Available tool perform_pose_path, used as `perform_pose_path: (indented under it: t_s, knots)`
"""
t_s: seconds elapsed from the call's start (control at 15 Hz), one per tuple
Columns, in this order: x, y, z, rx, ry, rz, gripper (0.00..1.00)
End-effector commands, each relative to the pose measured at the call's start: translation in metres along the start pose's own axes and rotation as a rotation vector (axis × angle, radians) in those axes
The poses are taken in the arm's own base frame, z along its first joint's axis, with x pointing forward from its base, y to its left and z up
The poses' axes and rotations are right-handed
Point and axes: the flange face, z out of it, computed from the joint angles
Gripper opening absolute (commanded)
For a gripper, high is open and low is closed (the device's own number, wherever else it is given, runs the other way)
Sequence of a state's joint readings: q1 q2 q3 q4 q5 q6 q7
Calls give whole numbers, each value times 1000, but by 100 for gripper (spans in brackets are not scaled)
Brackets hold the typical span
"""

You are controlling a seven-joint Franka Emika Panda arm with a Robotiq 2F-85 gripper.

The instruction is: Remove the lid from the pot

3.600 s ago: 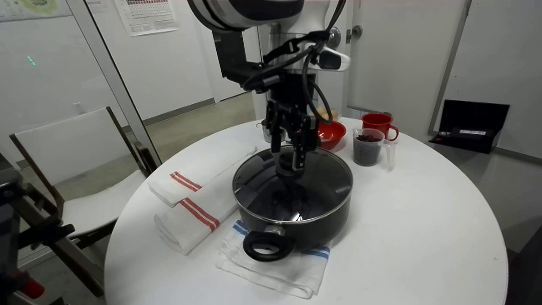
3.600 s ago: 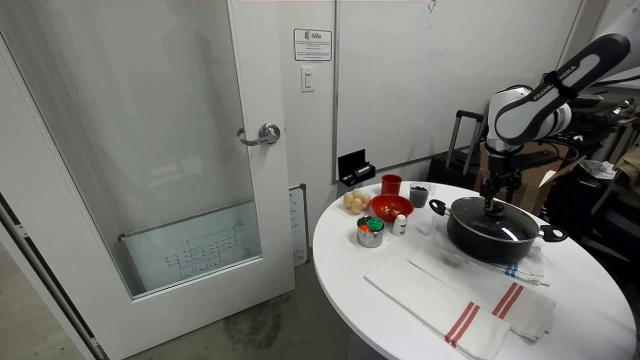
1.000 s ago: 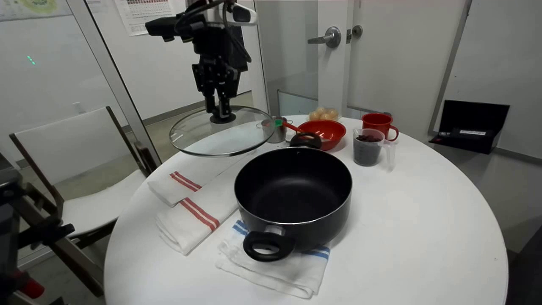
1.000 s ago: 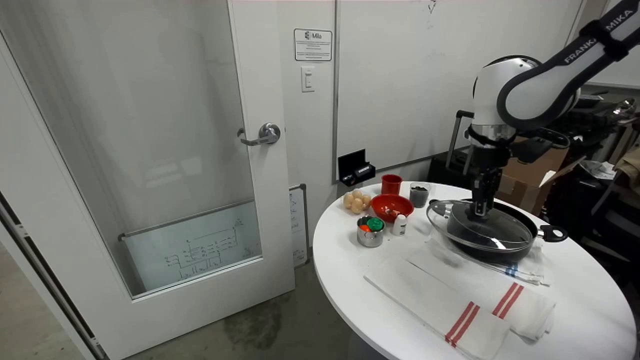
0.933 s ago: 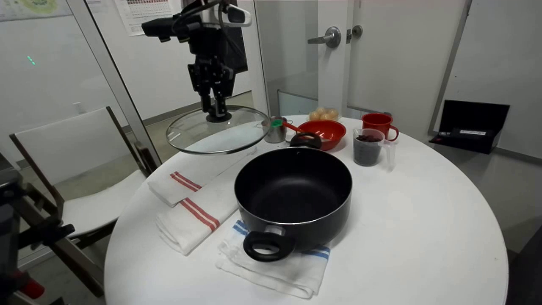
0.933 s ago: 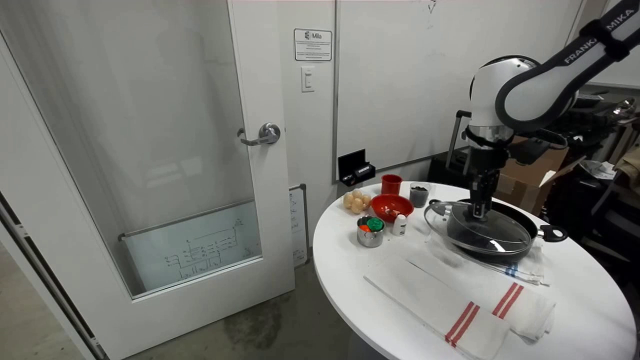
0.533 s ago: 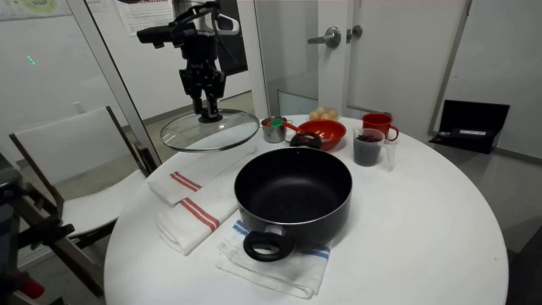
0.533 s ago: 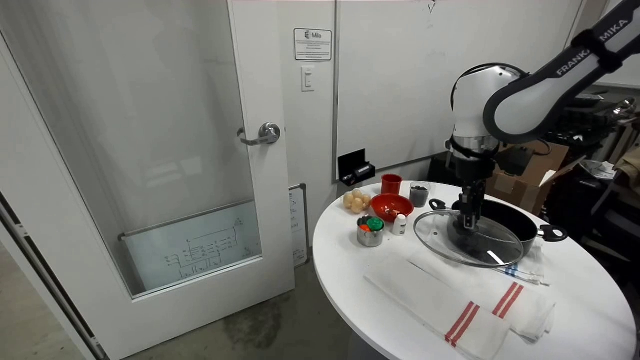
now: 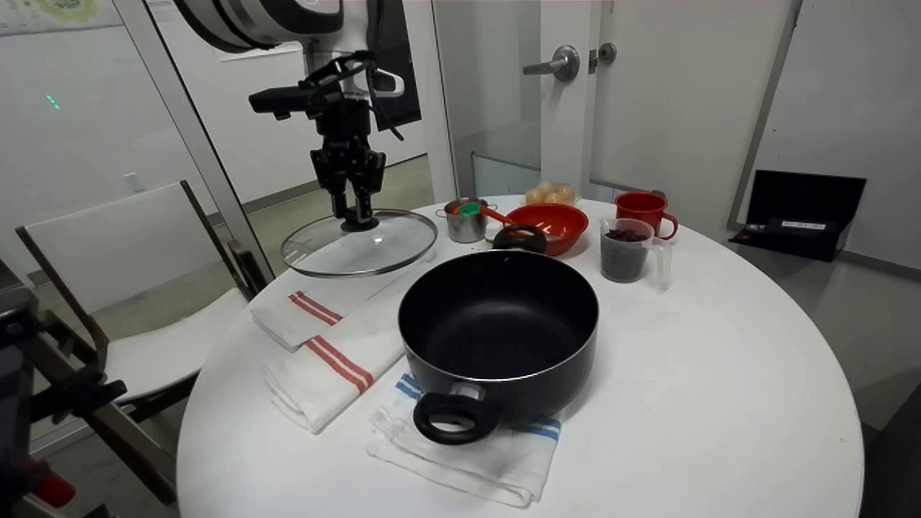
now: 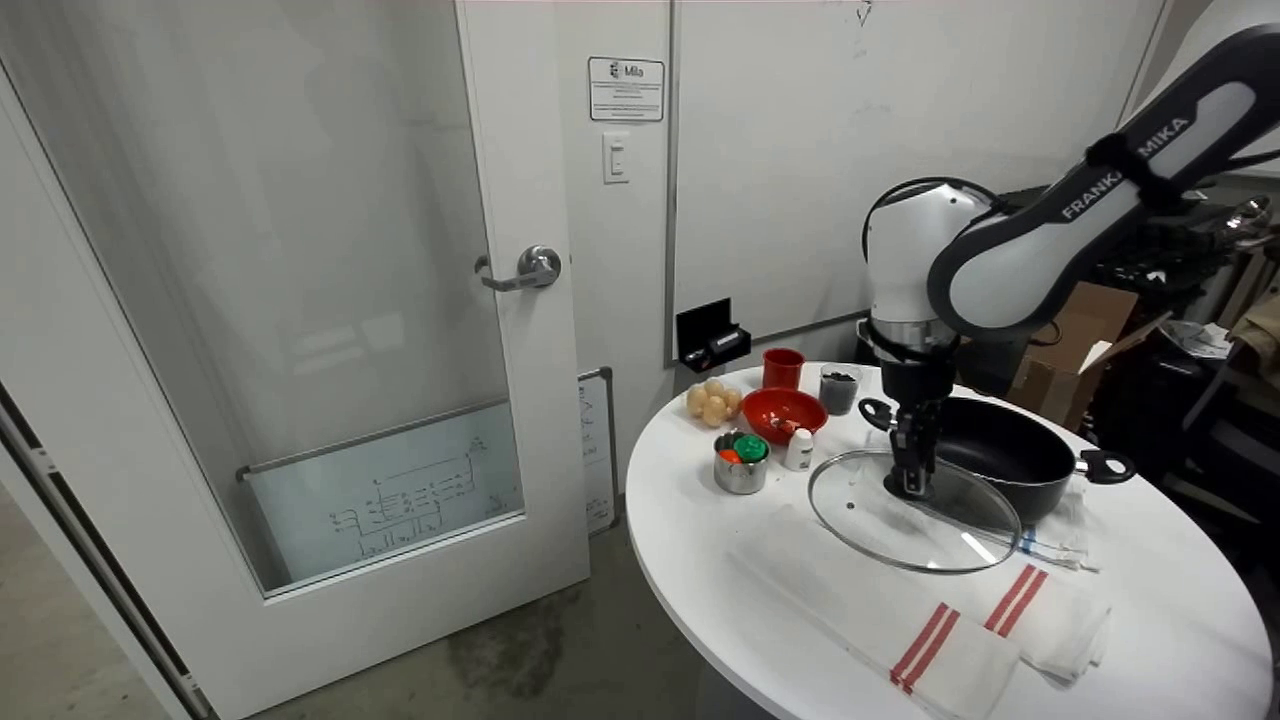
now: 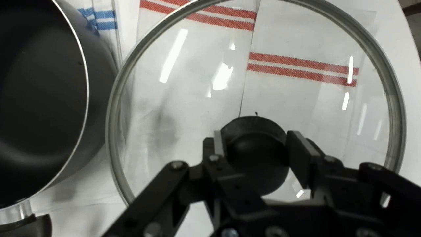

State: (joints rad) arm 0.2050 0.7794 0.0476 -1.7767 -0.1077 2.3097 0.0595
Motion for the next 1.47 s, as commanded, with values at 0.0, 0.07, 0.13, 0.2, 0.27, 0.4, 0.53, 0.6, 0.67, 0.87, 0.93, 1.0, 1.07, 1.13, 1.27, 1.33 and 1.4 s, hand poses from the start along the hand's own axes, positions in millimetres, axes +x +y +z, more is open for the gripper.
perform_pose_path:
  t_s: [0.0,0.07,0.13,0.2,0.27,0.4,0.53,0.6,0.67,0.87,0.93,1.0,1.07,1.13,1.27,1.33,1.4]
  knots:
    - [18,-4,12,-37,-6,12,24]
    - [21,-4,18,-38,-7,15,24]
    - [24,-4,24,-41,-8,20,24]
    - [26,-4,30,-41,-9,24,24]
    - [29,-3,37,-43,-9,32,24]
    - [33,-1,49,-42,-1,54,24]
    - [37,1,61,-45,7,82,24]
    - [38,3,67,-46,9,96,24]
    - [40,3,72,-44,10,108,24]
    - [41,4,85,-44,10,143,24]
    - [42,3,87,-43,10,151,24]
    - [41,2,90,-40,7,158,24]
    - [42,1,91,-38,3,161,24]
    - [42,0,92,-38,4,166,24]
    - [42,-2,91,-34,3,170,65]
    - [42,-3,89,-34,5,174,76]
    - [42,-4,88,-32,7,175,81]
